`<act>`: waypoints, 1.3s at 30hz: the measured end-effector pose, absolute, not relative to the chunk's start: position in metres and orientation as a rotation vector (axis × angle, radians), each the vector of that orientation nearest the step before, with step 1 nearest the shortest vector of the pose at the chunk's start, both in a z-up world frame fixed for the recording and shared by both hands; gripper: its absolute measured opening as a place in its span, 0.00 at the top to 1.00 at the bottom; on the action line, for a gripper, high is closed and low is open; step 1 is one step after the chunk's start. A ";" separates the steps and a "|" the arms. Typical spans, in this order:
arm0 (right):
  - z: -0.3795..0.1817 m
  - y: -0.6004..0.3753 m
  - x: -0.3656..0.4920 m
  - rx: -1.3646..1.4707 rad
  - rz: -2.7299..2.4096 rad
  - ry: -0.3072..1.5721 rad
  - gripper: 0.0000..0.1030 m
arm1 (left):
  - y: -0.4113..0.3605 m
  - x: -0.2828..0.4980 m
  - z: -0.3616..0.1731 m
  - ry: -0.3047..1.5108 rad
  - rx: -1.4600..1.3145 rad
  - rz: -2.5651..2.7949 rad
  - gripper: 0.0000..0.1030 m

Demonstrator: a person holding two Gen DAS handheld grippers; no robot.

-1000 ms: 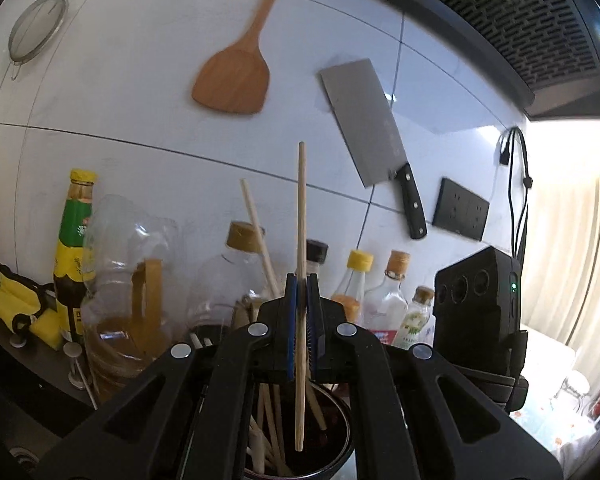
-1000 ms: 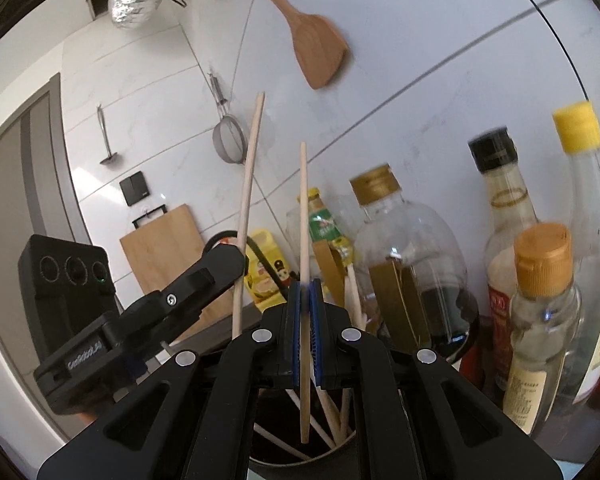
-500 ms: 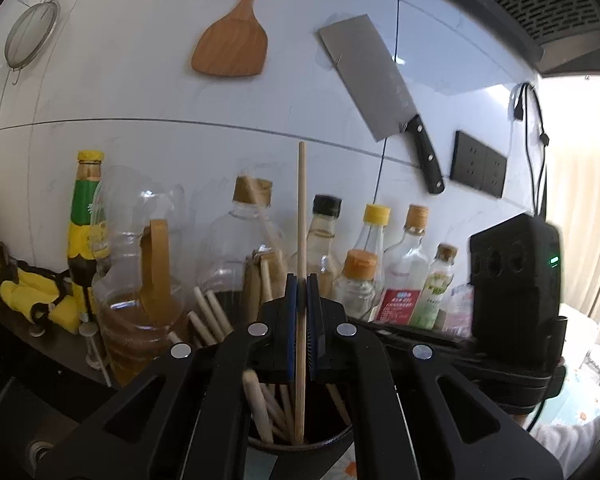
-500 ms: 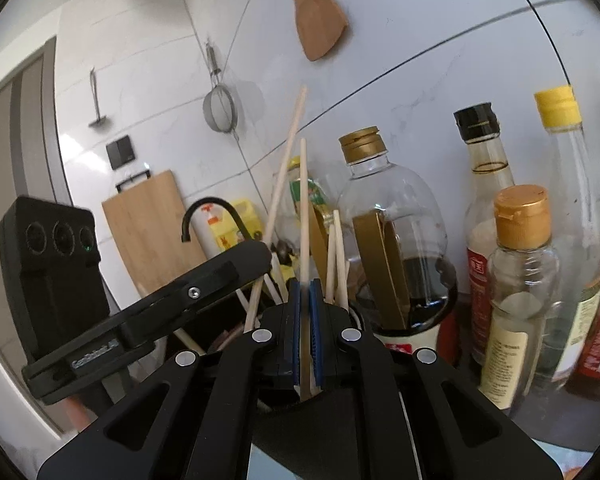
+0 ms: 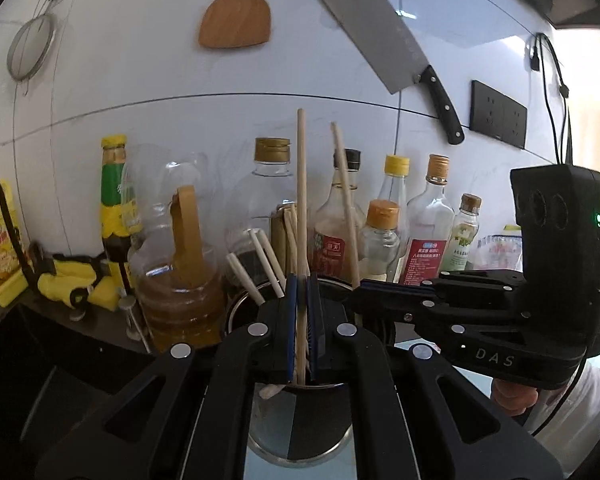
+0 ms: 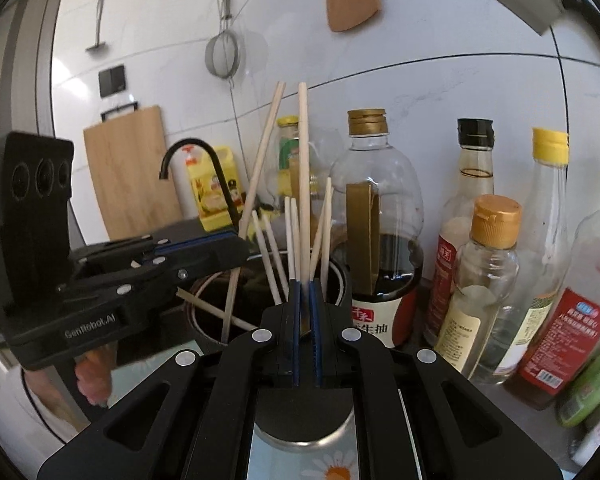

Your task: Organize utensils

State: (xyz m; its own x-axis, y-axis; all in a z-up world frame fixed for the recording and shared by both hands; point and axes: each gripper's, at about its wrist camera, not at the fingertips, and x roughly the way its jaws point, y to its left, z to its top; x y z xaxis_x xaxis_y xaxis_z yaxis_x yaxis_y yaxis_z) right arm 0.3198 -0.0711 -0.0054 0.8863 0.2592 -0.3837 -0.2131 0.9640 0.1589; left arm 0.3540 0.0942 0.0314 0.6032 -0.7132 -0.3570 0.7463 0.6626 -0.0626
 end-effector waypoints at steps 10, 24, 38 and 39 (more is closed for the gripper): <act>0.004 -0.062 0.318 0.027 0.220 0.465 0.93 | 0.099 0.358 0.040 0.428 0.062 -0.837 0.80; 0.024 -0.068 0.267 -0.020 0.175 0.421 0.58 | 0.141 0.333 0.082 0.325 -0.002 -0.778 0.10; 0.016 -0.064 0.189 0.012 0.205 0.397 0.14 | 0.173 0.262 0.045 0.416 -0.012 -0.678 0.06; 0.015 -0.066 0.187 0.018 0.203 0.400 0.12 | 0.174 0.250 0.042 0.409 0.003 -0.645 0.06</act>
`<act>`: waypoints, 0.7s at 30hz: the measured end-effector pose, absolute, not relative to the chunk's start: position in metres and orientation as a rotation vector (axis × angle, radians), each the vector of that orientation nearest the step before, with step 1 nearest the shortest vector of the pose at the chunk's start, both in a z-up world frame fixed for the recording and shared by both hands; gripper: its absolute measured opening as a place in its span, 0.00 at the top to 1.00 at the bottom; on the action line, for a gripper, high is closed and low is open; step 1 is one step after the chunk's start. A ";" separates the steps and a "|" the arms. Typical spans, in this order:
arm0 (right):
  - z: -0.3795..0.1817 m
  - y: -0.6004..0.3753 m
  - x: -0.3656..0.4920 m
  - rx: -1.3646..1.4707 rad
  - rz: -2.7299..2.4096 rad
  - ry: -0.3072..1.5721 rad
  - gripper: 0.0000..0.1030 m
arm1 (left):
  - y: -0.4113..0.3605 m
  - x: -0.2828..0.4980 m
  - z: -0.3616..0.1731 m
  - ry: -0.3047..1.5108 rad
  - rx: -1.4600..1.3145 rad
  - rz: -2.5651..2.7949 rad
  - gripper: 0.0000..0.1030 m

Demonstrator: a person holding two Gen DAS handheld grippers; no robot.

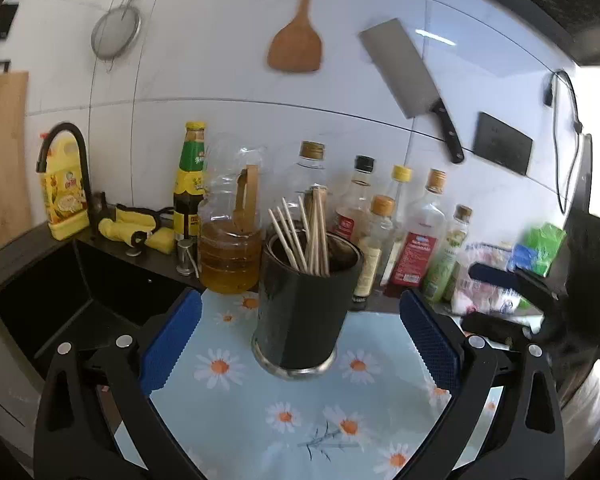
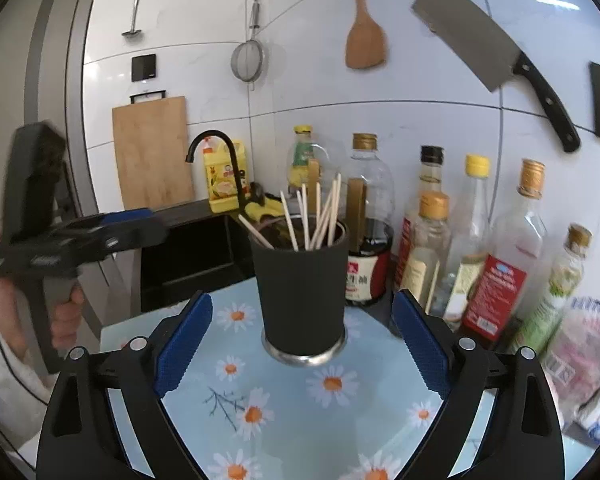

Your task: Organize utensils

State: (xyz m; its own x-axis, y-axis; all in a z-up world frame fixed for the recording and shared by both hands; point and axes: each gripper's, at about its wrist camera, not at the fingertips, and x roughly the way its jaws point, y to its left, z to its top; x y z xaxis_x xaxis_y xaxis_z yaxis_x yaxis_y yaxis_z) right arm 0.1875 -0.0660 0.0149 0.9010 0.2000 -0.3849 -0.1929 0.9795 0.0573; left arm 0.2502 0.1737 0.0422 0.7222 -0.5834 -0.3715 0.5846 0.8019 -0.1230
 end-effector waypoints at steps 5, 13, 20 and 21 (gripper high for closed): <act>0.004 -0.080 0.170 0.089 0.187 0.411 0.08 | 0.170 0.207 0.031 0.402 0.040 -0.581 0.06; -0.004 -0.102 0.146 0.136 0.206 0.437 0.08 | 0.146 0.145 0.021 0.449 0.023 -0.422 0.06; -0.006 -0.117 0.107 0.115 0.276 0.492 0.08 | 0.119 0.098 0.006 0.478 0.024 -0.349 0.06; -0.009 -0.120 0.099 0.102 0.266 0.497 0.08 | 0.113 0.089 0.003 0.479 0.014 -0.349 0.06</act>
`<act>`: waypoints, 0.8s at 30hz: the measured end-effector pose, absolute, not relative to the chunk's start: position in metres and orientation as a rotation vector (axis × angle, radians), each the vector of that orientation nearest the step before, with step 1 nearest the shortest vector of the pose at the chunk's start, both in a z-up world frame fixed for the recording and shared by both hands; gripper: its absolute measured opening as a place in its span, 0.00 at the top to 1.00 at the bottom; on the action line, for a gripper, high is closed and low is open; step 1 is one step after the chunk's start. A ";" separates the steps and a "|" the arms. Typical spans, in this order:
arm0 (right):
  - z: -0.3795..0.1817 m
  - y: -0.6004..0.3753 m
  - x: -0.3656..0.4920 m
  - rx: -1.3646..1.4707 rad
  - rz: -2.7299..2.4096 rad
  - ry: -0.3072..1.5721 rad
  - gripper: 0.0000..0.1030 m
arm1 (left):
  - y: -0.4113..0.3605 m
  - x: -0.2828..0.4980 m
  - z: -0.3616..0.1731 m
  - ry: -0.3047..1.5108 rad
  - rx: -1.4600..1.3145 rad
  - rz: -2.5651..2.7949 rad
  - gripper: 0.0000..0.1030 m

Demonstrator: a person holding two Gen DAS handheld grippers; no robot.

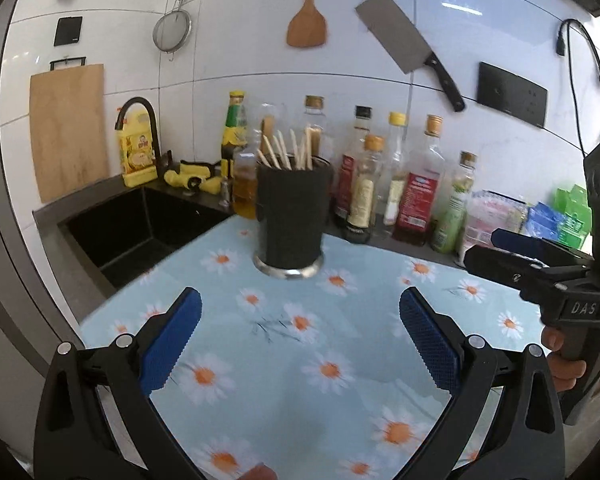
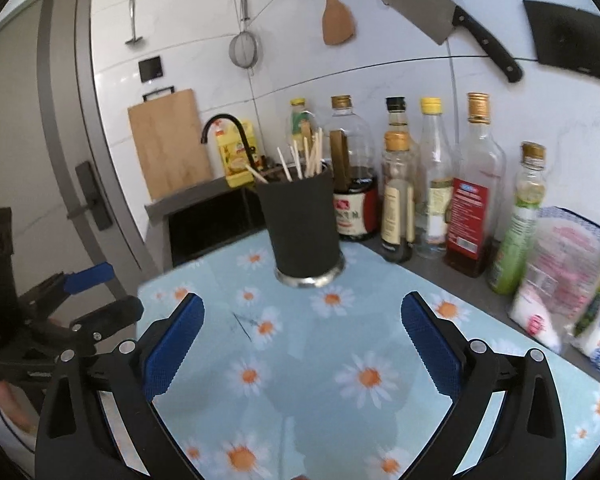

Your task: Organize utensils

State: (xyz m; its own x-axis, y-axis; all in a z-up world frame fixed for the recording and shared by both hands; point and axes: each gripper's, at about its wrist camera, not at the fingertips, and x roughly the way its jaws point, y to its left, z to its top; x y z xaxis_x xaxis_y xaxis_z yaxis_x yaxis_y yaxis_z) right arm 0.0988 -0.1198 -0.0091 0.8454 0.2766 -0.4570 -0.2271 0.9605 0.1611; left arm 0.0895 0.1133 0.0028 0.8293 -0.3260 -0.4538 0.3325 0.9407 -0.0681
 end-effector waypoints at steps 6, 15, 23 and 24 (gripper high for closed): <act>-0.022 -0.146 0.064 0.097 0.274 0.534 0.08 | 0.087 0.062 -0.007 0.486 -0.011 -0.309 0.06; -0.019 -0.178 0.033 0.063 0.272 0.519 0.08 | 0.058 0.037 0.004 0.448 0.007 -0.252 0.06; -0.010 -0.188 0.024 0.051 0.300 0.490 0.08 | 0.050 0.031 0.004 0.458 -0.016 -0.220 0.06; -0.010 -0.188 0.024 0.048 0.302 0.489 0.08 | 0.049 0.031 0.003 0.468 -0.018 -0.215 0.06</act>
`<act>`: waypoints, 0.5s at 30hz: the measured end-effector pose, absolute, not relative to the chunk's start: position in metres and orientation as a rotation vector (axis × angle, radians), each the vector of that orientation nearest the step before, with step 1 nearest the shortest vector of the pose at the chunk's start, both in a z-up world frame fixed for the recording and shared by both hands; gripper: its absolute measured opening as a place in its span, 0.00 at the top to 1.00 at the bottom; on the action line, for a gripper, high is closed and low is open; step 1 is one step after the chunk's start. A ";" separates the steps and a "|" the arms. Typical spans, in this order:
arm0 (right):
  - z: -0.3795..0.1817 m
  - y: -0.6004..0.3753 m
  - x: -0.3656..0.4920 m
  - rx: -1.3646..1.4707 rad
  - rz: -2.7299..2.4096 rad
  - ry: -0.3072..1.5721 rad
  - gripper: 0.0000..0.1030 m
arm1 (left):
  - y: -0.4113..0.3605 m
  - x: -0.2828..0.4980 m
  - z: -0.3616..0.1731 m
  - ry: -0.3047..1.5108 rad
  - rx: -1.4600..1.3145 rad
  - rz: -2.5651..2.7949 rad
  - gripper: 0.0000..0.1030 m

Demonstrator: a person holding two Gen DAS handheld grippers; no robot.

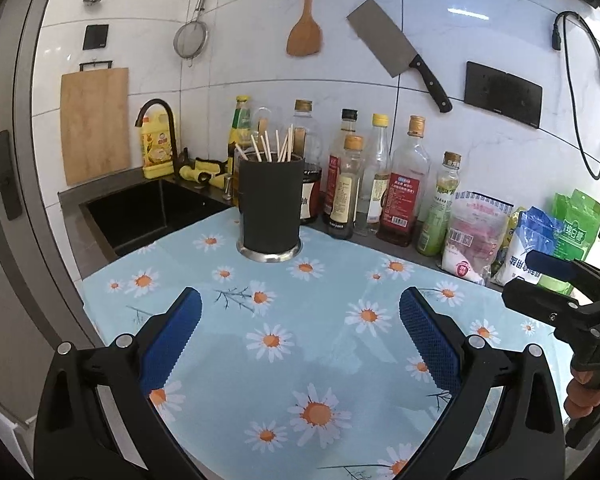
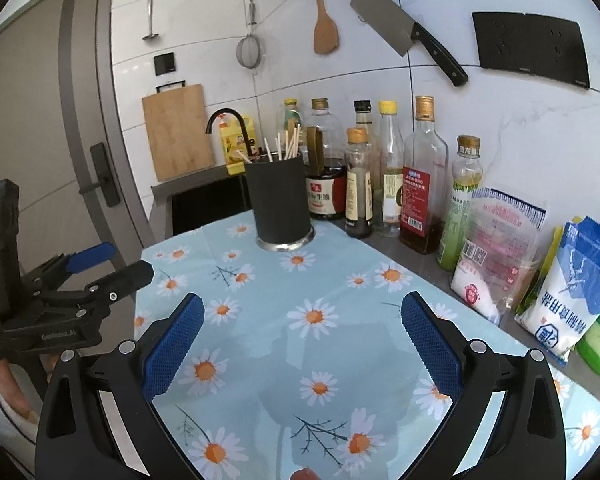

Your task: Organize utensils

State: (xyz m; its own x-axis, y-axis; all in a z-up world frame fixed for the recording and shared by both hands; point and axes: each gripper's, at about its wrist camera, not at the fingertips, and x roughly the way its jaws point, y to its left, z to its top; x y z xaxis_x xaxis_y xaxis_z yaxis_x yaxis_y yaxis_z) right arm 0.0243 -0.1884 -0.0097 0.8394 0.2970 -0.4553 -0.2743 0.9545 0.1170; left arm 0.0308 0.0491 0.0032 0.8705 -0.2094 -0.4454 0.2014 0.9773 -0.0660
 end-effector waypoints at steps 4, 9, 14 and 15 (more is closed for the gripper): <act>-0.012 -0.190 0.024 0.047 0.316 0.493 0.08 | 0.047 0.030 -0.004 0.499 -0.028 -0.202 0.06; -0.016 -0.190 0.025 0.038 0.316 0.500 0.08 | 0.044 0.029 -0.008 0.518 -0.024 -0.203 0.06; -0.017 -0.189 0.022 0.024 0.330 0.504 0.08 | 0.045 0.028 -0.007 0.518 -0.035 -0.198 0.06; -0.017 -0.189 0.022 0.024 0.334 0.503 0.08 | 0.045 0.028 -0.008 0.522 -0.039 -0.204 0.06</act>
State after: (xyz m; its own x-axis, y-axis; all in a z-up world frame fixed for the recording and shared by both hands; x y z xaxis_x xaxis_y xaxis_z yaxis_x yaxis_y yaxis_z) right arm 0.0217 -0.1895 -0.0175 0.8233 0.3201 -0.4689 -0.3084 0.9456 0.1040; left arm 0.0283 0.0447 -0.0077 0.8470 -0.2032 -0.4912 0.1835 0.9790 -0.0885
